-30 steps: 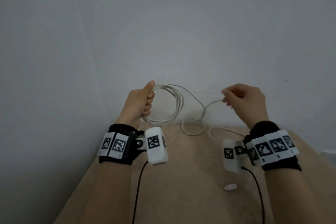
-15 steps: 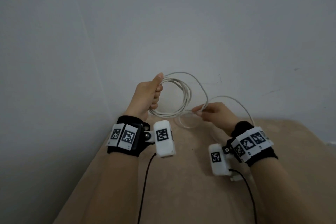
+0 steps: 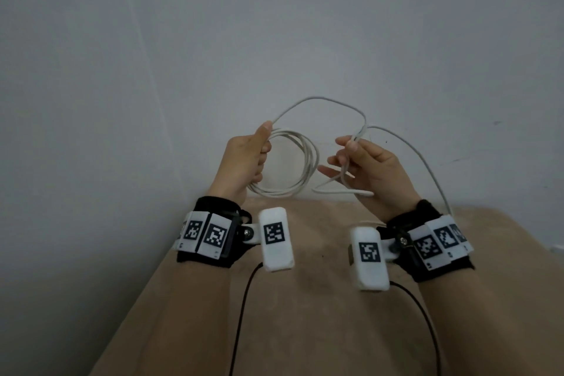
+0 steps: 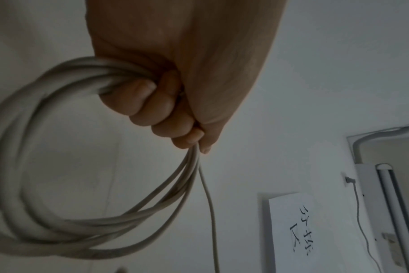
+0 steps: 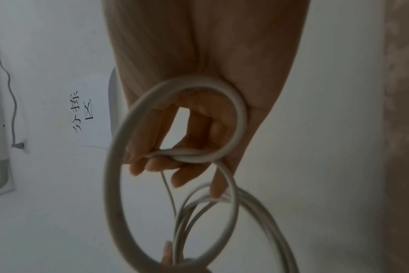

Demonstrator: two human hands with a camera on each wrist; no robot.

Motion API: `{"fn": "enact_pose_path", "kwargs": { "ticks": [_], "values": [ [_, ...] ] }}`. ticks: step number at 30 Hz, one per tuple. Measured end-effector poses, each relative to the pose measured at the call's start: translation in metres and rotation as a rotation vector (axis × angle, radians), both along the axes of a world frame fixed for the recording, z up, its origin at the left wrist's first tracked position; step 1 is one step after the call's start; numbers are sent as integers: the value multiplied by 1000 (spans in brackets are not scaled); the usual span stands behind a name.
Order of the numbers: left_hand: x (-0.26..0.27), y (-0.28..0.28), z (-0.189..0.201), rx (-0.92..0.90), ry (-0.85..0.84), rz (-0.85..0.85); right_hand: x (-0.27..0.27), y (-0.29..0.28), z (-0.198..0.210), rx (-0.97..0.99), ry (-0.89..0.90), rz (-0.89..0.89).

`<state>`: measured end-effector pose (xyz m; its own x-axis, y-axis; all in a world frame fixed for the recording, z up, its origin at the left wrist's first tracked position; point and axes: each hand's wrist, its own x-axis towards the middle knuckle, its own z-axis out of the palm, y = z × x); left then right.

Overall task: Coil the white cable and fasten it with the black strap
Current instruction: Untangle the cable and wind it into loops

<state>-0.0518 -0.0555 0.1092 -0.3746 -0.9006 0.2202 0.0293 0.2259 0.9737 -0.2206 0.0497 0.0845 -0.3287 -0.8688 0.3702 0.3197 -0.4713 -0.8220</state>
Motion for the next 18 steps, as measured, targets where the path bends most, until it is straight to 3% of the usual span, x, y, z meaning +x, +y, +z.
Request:
{"fn": "enact_pose_path", "kwargs": {
  "ticks": [3, 10, 18],
  "values": [
    [-8, 4, -1, -28, -59, -30, 6, -2, 3, -37, -48, -18],
    [-14, 11, -1, 14, -29, -148, 10, -6, -1, -8, 84, -251],
    [-40, 27, -14, -46, -240, -211, 22, -11, 3, -93, 23, -445]
  ]
}}
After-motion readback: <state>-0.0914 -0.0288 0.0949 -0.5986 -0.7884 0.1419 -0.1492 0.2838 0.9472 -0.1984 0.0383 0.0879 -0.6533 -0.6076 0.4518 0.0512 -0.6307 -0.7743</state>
